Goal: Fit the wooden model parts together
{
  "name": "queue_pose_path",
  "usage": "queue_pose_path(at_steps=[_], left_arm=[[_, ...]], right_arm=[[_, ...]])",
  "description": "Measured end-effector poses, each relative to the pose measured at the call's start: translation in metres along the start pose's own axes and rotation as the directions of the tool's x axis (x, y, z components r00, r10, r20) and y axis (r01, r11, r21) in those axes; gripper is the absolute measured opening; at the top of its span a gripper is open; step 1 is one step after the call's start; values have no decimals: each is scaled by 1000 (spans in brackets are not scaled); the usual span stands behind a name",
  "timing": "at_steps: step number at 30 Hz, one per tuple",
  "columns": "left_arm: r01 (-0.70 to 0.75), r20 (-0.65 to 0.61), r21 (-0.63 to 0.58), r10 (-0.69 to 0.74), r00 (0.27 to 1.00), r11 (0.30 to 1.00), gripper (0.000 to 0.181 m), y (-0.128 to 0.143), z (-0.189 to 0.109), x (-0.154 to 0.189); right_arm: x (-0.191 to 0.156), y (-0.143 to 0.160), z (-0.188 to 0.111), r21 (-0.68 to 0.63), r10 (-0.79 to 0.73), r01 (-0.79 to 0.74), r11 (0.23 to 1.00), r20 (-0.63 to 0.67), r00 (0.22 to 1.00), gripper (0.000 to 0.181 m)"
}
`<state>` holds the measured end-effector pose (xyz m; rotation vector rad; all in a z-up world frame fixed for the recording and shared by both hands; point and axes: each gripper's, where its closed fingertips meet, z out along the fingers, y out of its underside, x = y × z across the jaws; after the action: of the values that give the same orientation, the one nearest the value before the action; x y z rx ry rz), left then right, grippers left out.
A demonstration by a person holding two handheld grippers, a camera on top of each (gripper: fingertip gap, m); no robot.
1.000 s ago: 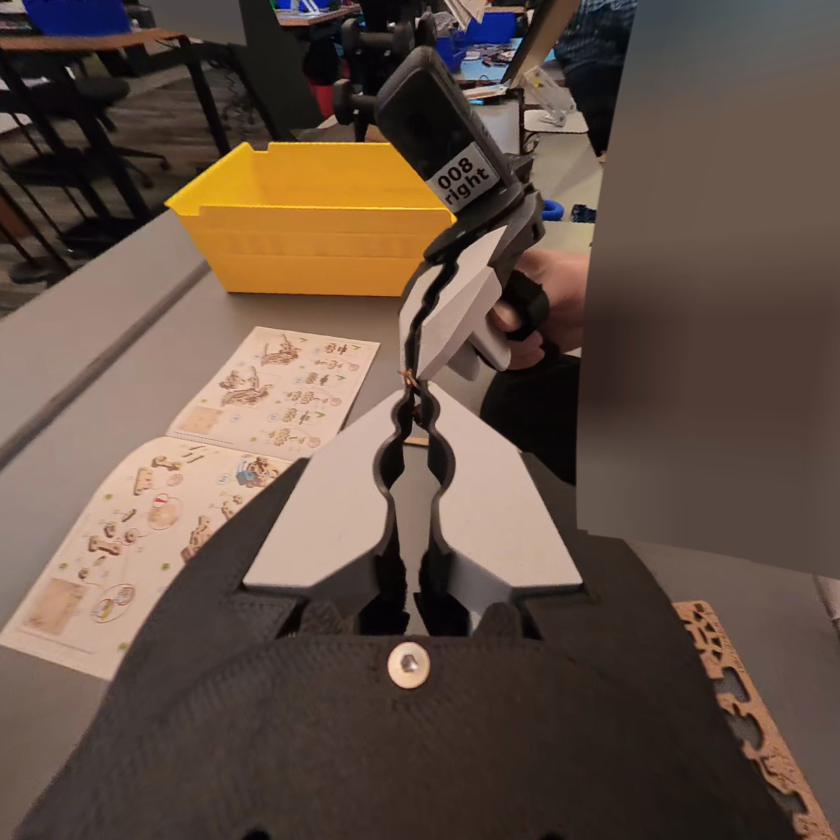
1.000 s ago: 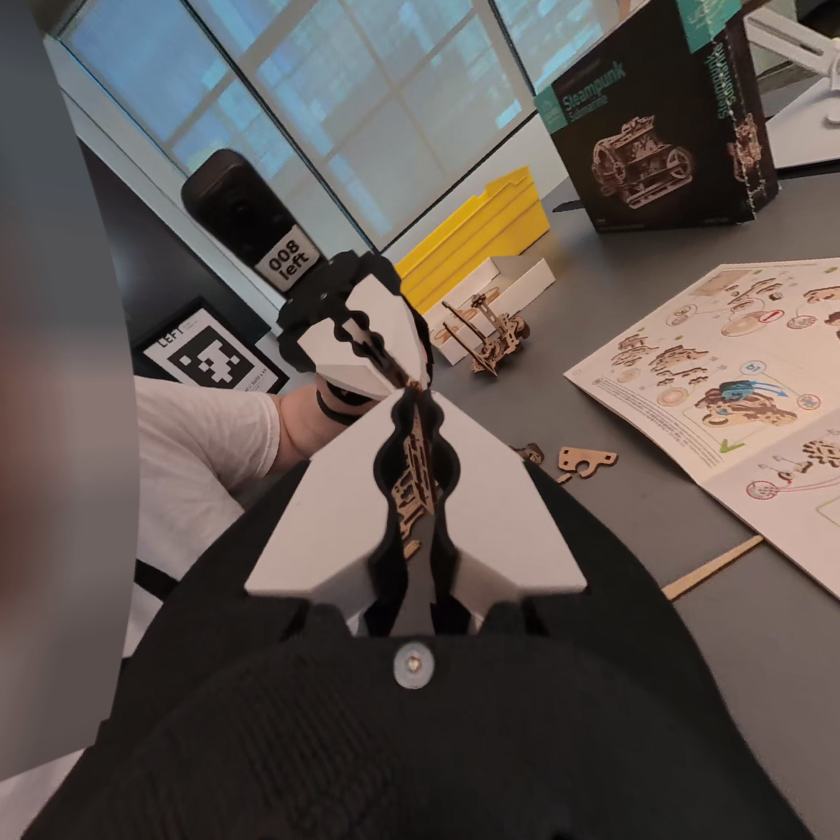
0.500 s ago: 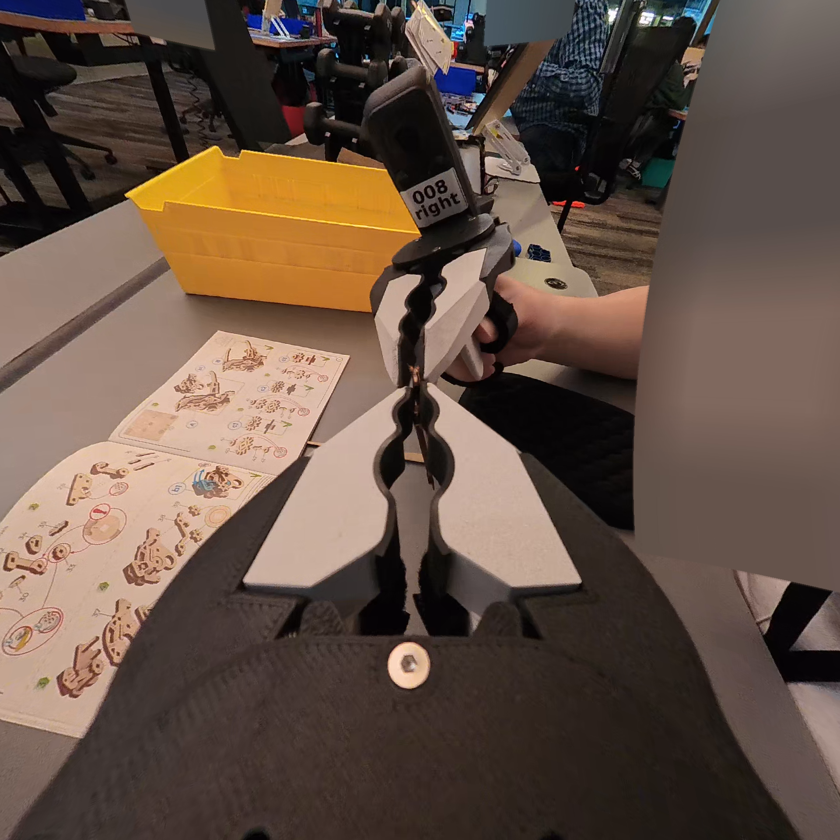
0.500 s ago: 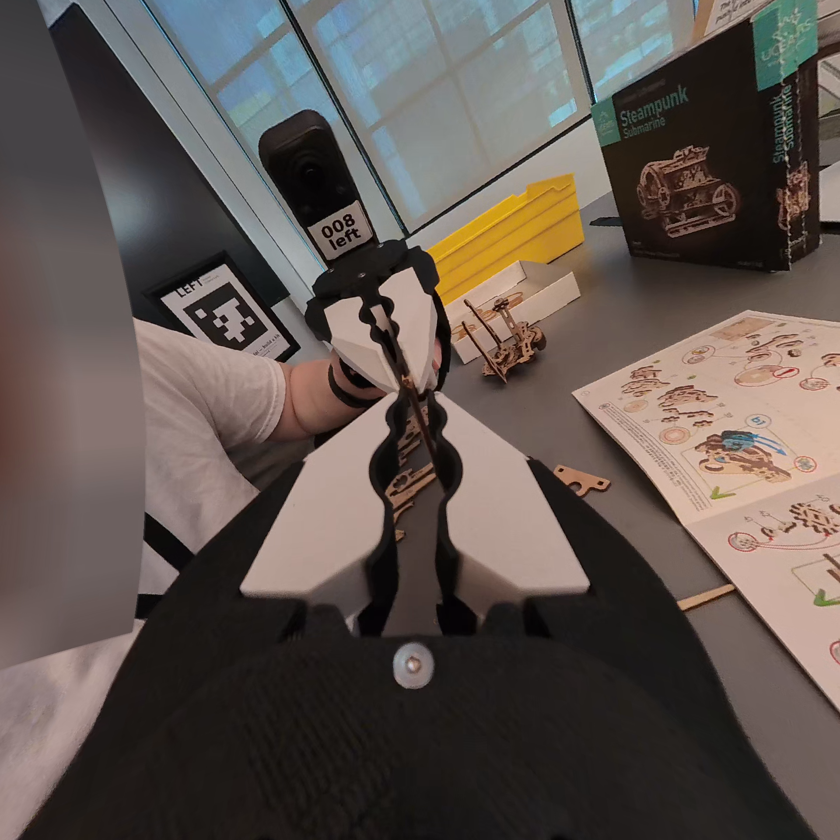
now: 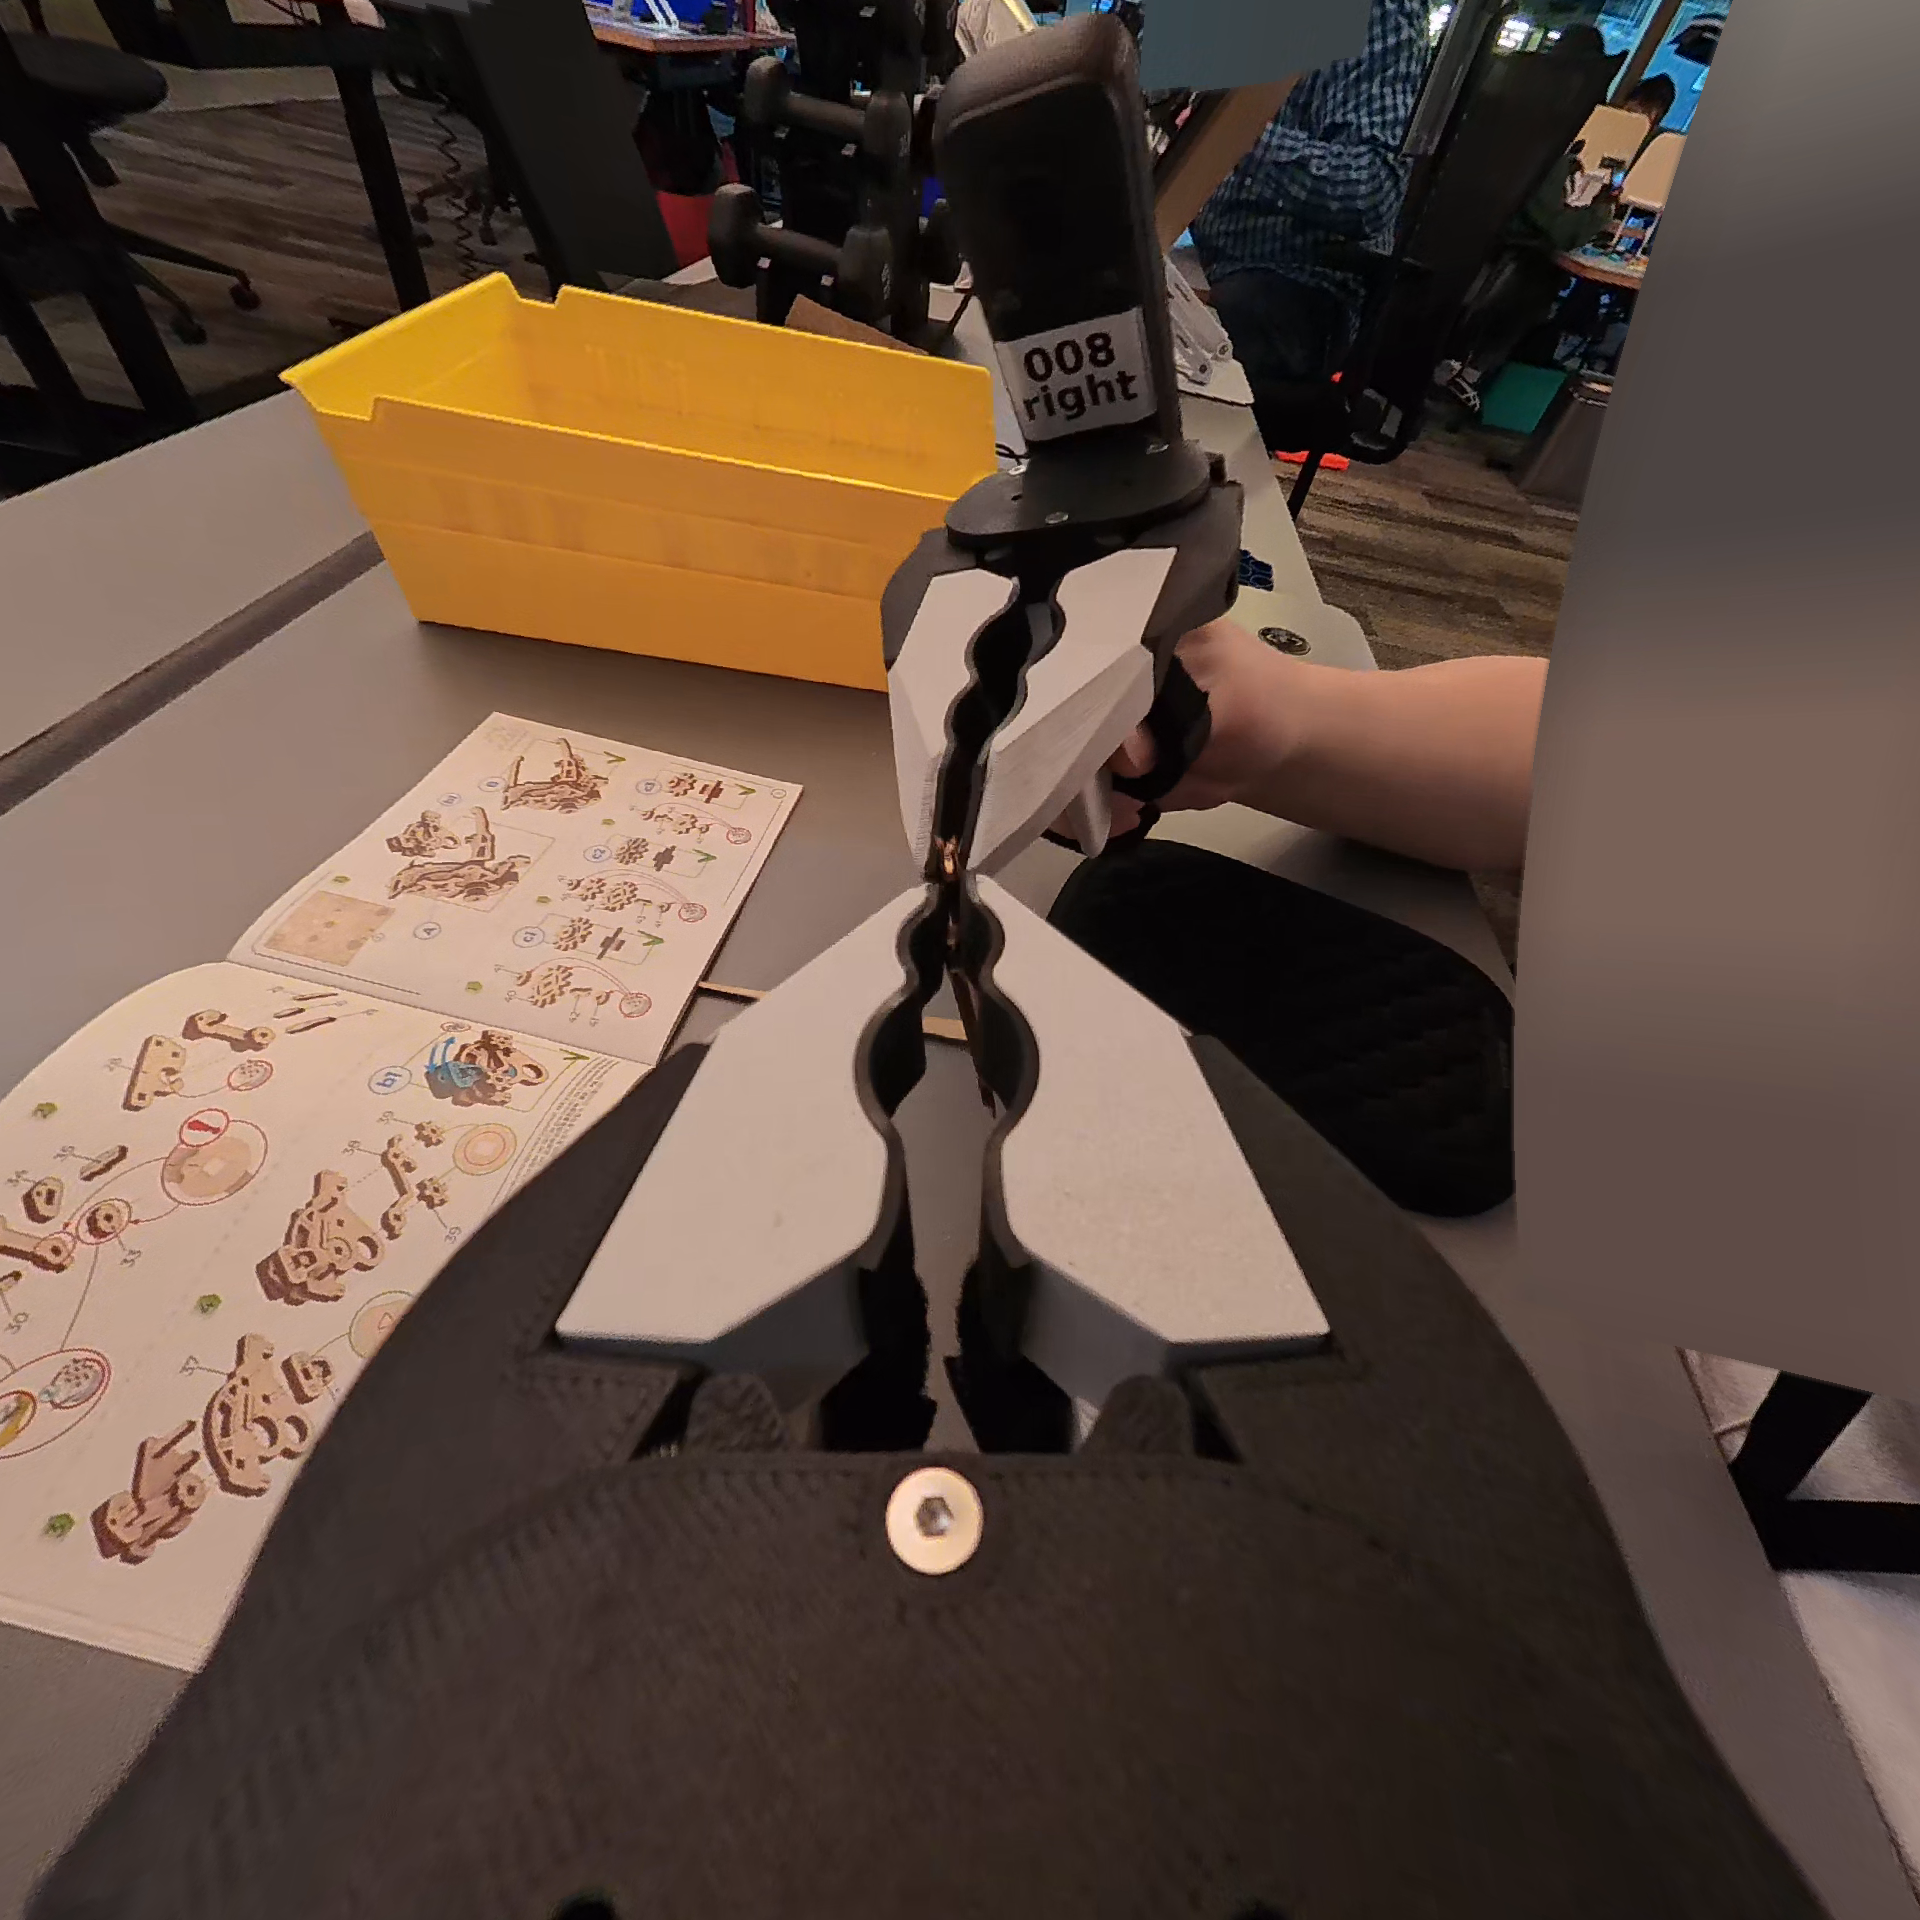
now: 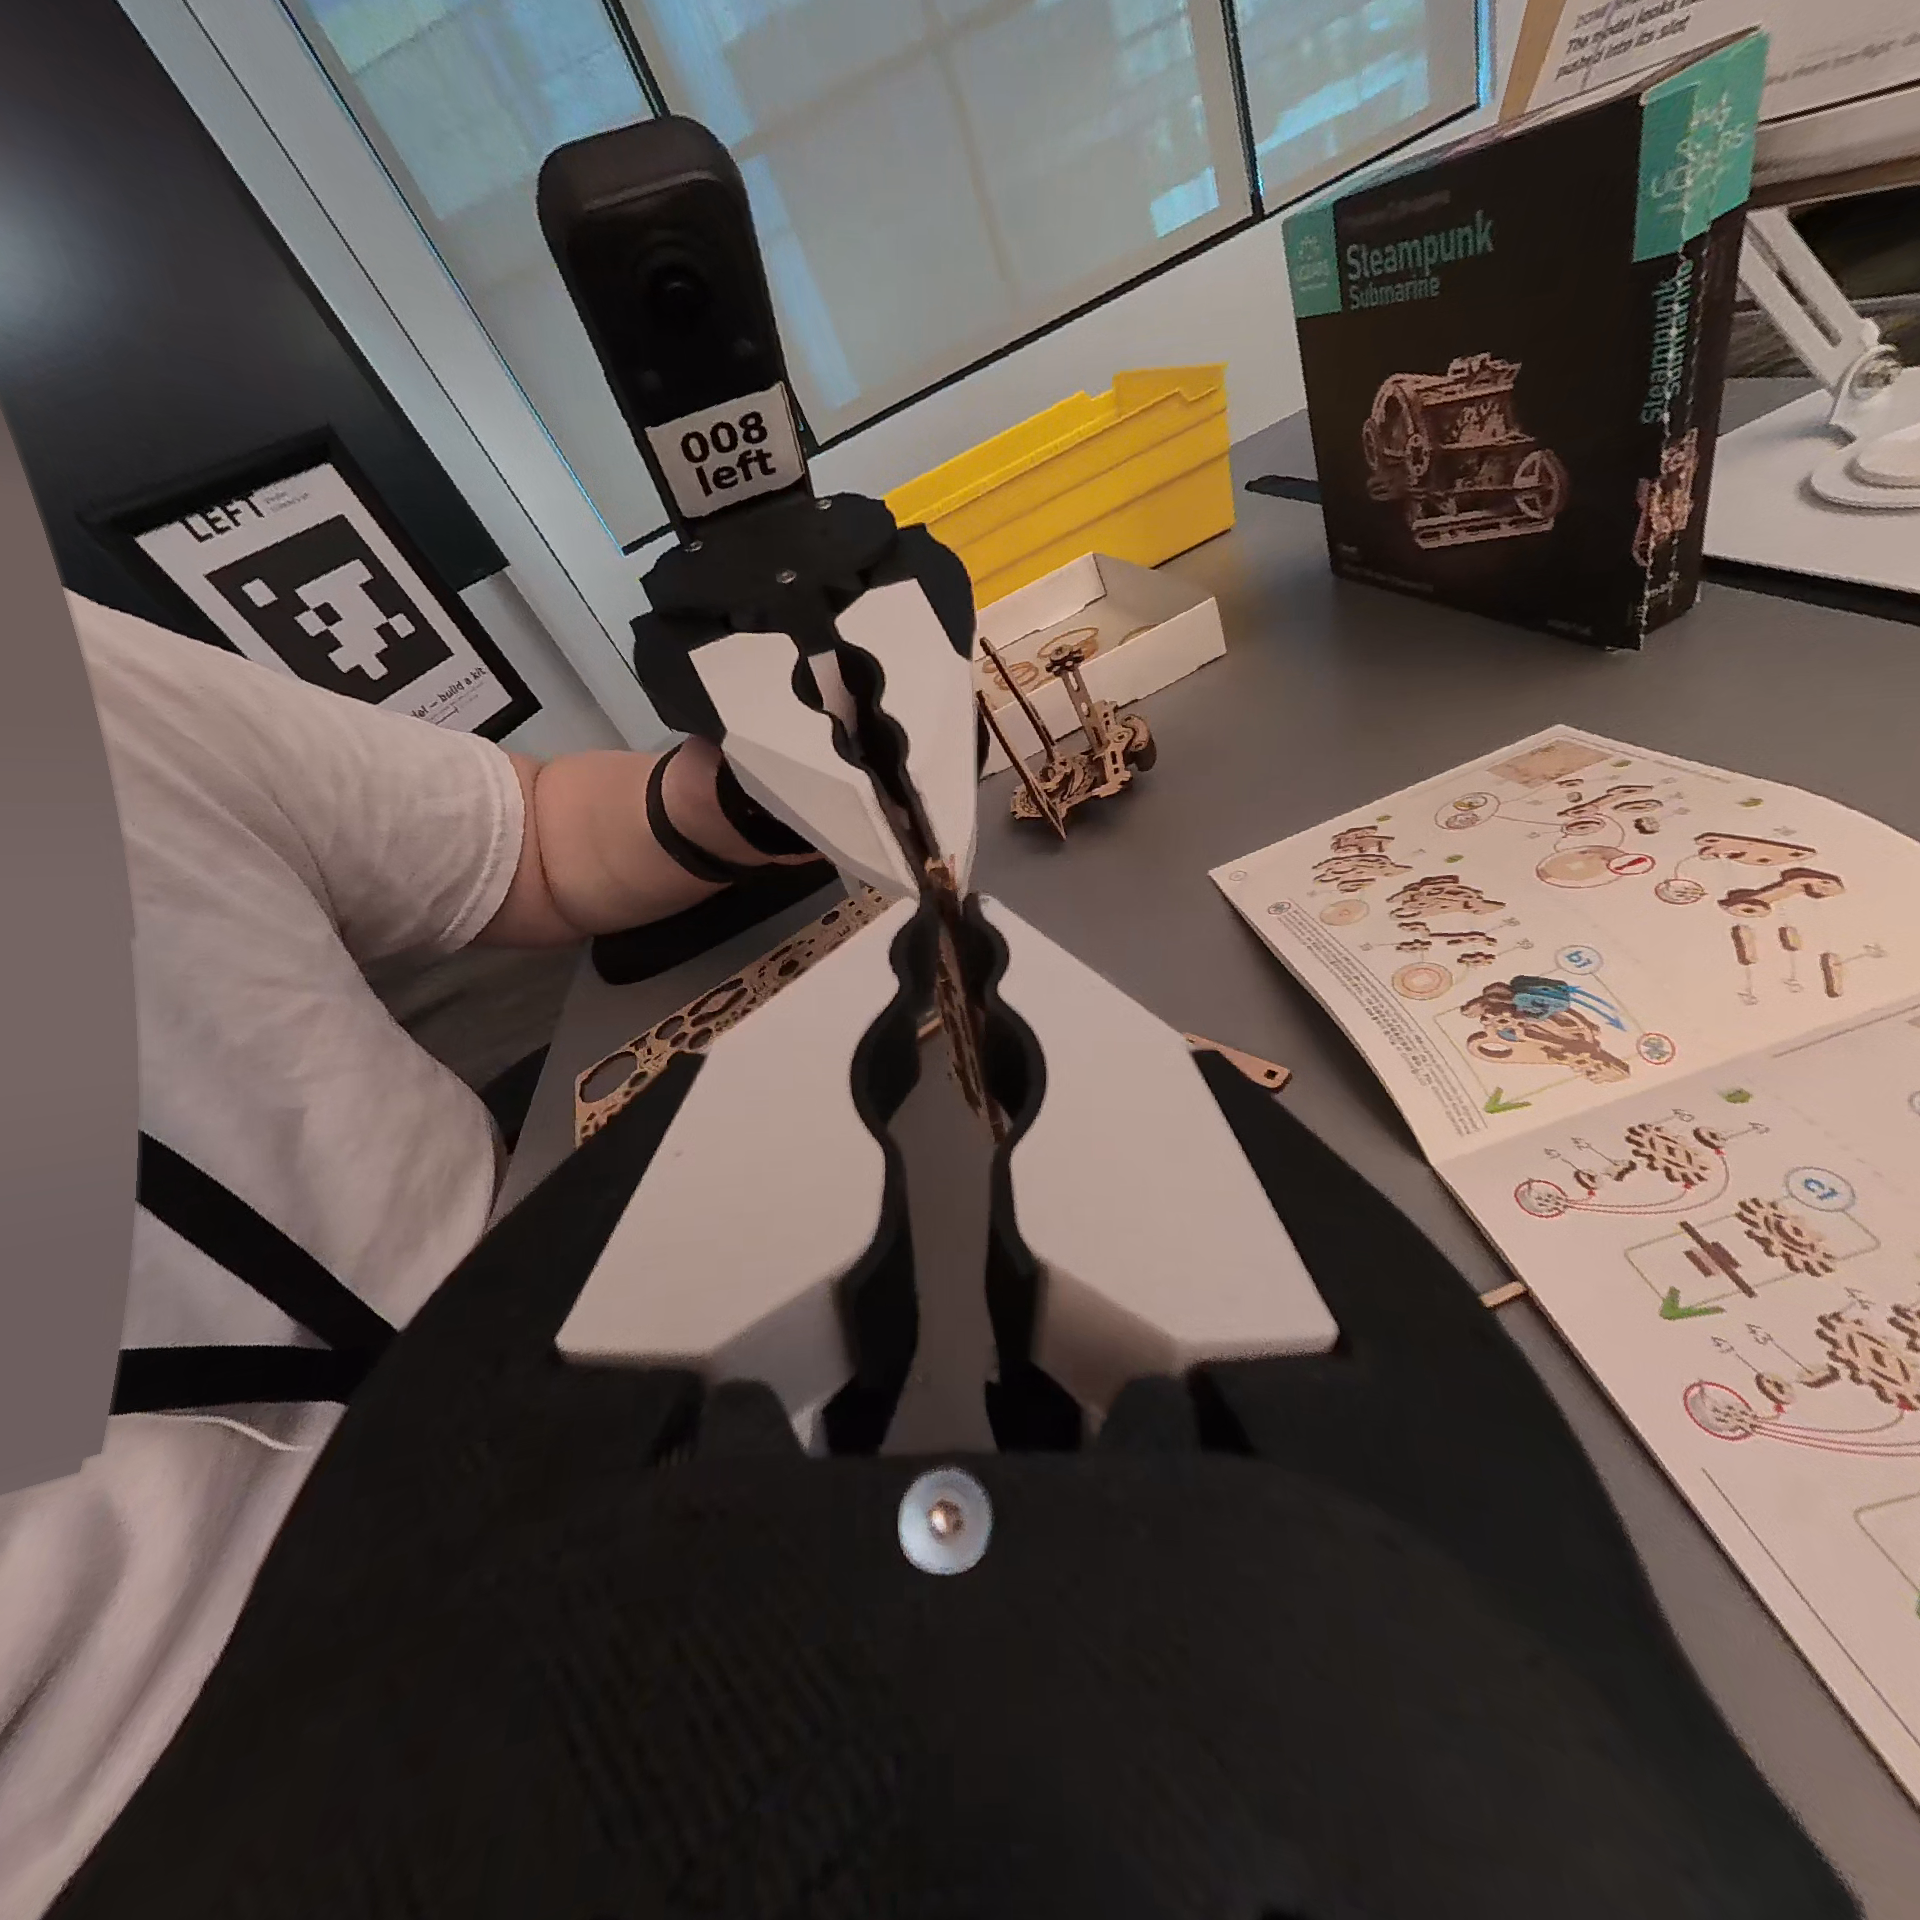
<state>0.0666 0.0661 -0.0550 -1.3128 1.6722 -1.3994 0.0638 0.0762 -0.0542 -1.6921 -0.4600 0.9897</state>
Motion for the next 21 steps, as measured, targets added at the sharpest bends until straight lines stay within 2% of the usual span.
queue_pose_path(at_steps=[6, 10, 14, 16, 21], left_arm=[[60, 19, 46, -61, 998, 997, 0, 1, 3, -2], [6, 65, 46, -9, 998, 999, 0, 3, 4, -5], [9, 61, 49, -12, 998, 999, 0, 6, 5, -6], [-34, 87, 29, 32, 996, 999, 0, 8, 6, -7], [-116, 109, -2, 115, 987, 993, 0, 11, 7, -7]], right_arm=[[4, 1, -1, -7, 4, -4, 1000, -45, 999, 0], [7, 3, -1, -3, 44, -44, 999, -71, 997, 0], [9, 5, -1, 14, 128, -127, 992, -55, 990, 0], [12, 7, -1, 16, 155, -154, 988, -63, 986, 0], [13, 10, -1, 53, 356, -356, 933, 18, 934, 0]])
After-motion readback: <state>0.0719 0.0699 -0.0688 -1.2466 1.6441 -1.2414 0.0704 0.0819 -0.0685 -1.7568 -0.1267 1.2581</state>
